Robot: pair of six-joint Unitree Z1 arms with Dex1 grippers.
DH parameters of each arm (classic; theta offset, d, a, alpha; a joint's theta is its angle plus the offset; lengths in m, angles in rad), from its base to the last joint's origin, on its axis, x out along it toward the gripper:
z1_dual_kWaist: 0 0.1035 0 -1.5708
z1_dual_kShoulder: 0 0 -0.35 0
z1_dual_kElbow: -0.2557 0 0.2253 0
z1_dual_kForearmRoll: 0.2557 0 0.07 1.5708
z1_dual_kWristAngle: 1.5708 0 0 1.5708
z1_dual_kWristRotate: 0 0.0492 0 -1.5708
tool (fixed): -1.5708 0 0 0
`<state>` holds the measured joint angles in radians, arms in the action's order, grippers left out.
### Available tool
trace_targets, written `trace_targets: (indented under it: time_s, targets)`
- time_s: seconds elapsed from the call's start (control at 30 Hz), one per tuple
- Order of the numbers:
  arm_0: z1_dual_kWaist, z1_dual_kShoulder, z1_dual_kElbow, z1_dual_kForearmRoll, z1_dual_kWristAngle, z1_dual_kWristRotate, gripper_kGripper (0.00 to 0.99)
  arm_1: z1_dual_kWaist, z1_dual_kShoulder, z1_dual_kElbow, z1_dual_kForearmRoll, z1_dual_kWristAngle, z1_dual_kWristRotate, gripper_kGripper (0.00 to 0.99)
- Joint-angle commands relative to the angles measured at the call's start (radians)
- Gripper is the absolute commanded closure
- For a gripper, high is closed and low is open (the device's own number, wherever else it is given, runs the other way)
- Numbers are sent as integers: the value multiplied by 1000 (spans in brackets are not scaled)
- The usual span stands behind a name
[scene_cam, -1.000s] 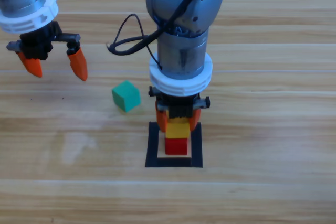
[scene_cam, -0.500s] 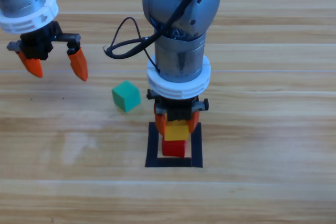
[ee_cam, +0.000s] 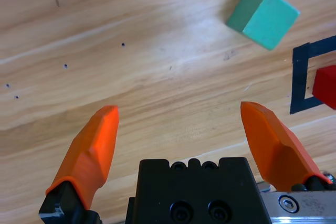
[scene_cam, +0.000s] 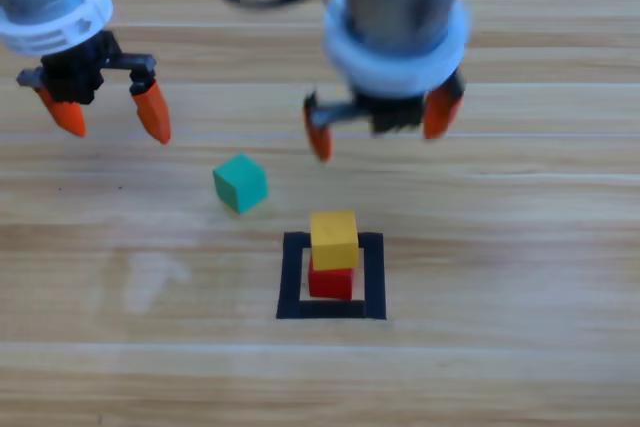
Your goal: Stack the blocks in the rectangular block: red at the bottom, yellow in the middle, green on top
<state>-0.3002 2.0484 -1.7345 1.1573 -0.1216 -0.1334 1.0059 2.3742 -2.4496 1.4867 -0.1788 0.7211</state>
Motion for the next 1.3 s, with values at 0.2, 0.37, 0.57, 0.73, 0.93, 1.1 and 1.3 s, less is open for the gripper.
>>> trace_targets:
  time_s: [0.2, 0.37, 0.57, 0.73, 0.93, 1.1, 1.3]
  targets:
    - [-148, 144, -86, -13, 34, 17, 30, -216, -796, 844, -554, 473, -609, 1]
    - [-228, 208, -103, -27, 76, -5, 31, -290, -903, 1129, -715, 590, -850, 4]
    - [-278, 245, -106, -50, 120, -6, 44, -276, -909, 1310, -873, 499, -916, 2]
    - [-289, 268, -112, -59, 145, 1, 47, -276, -865, 1319, -878, 492, -979, 4]
    - [-290, 320, -128, -79, 172, 14, 59, -276, -820, 1336, -896, 529, -1003, 4]
    - [-284, 340, -151, -83, 172, 58, 56, -276, -829, 1387, -977, 547, -1029, 4]
    - [-272, 323, -151, -80, 165, 90, 51, -276, -862, 1431, -1037, 545, -1052, 4]
